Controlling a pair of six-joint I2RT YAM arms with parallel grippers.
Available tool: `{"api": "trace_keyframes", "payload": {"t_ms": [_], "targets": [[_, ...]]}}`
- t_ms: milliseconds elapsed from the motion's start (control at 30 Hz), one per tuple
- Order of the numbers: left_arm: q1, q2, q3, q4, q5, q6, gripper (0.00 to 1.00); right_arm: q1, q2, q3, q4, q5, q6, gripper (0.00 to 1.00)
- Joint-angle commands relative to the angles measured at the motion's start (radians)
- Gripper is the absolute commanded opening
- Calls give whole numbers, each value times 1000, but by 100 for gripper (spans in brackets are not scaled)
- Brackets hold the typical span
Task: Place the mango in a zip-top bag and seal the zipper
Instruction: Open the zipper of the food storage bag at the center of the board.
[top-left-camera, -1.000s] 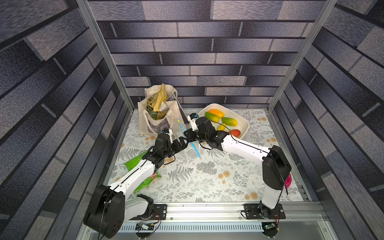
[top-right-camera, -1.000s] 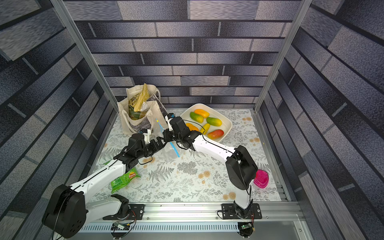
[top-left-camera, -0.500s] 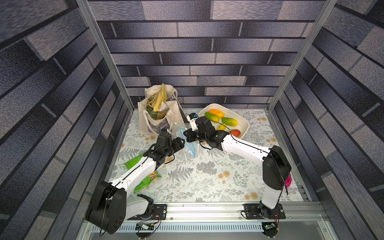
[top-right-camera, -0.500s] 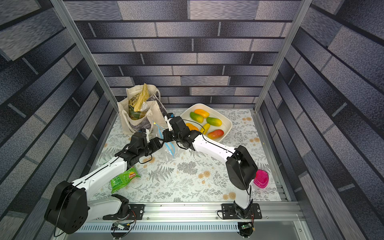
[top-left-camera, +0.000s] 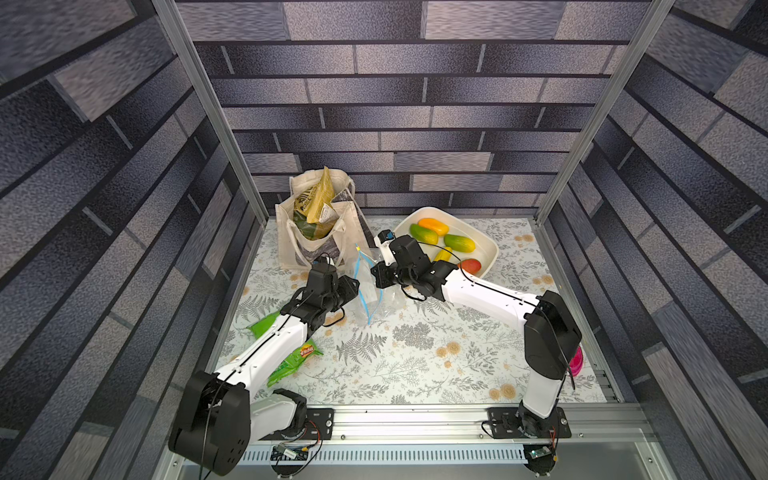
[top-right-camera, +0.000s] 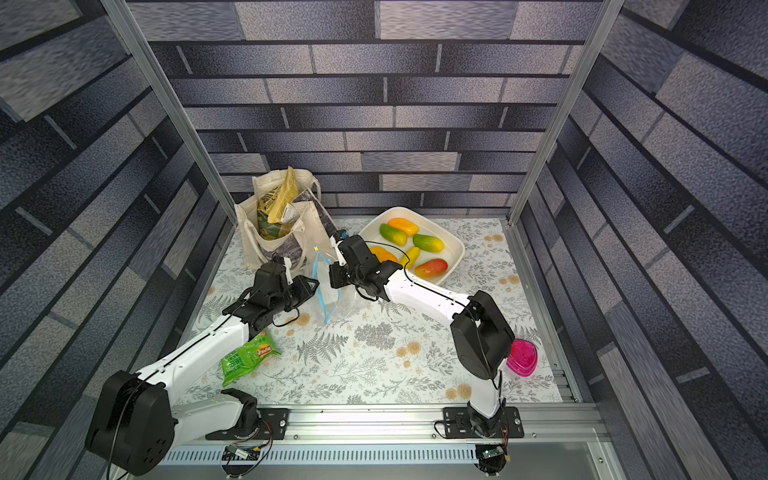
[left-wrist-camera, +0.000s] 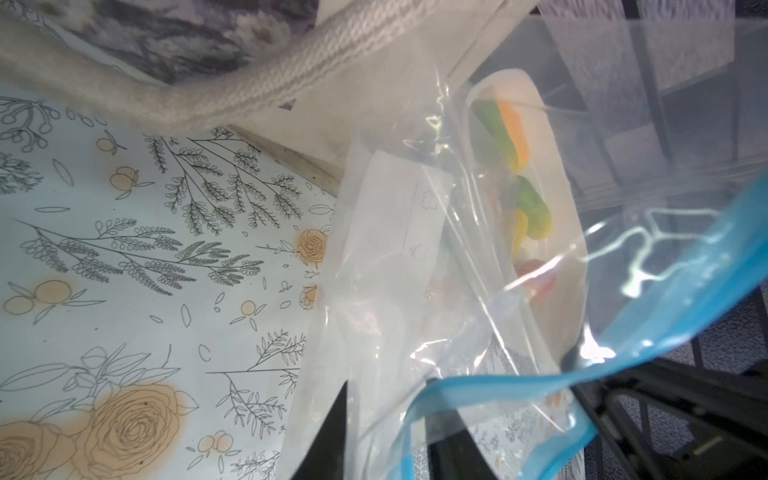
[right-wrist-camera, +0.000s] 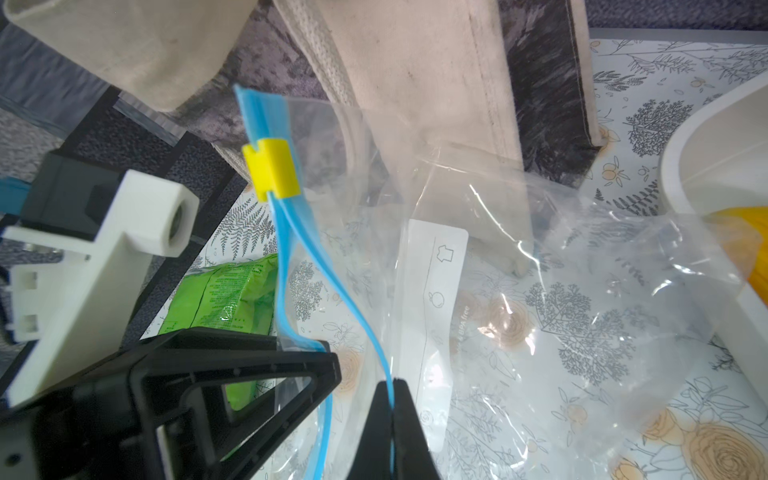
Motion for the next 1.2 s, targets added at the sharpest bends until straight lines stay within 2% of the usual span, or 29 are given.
{"api": "trace_keyframes", "payload": {"t_ms": [0, 100, 200, 300, 333, 400, 433, 467, 533, 567, 633, 833, 1167], "targets": [[6, -22, -9, 48, 48, 12, 17, -5, 42, 41, -43, -63, -1, 4], [7, -20, -10, 59, 63, 9, 16, -6, 58, 50, -44, -65, 9, 29], [8, -28, -13, 57, 63, 11, 15, -6, 72, 60, -57, -58, 8, 48], [11, -41, -21, 58, 65, 11, 15, -9, 85, 67, -69, -50, 7, 51], [13, -46, -23, 57, 65, 13, 16, -11, 85, 62, -66, -45, 7, 43], [18, -53, -29, 50, 67, 18, 19, -18, 76, 43, -50, -30, 20, 13], [22, -57, -31, 44, 68, 21, 22, -22, 69, 29, -35, -30, 26, 5], [30, -62, -34, 38, 74, 22, 32, -26, 64, 21, -30, -29, 28, 1], [49, -76, -36, 17, 86, 25, 69, -30, 55, 14, -28, -32, 23, 0], [55, -85, -31, 2, 87, 26, 84, -30, 52, 10, -23, -36, 20, 0], [62, -109, -12, -39, 77, 37, 93, -29, 41, -3, -4, -48, 16, 0], [56, -120, 92, -148, 53, 46, 98, -29, 13, -56, 91, -87, 5, 0], [51, 40, 186, -148, 104, 21, 93, -29, -12, -87, 159, -130, -20, 0]]}}
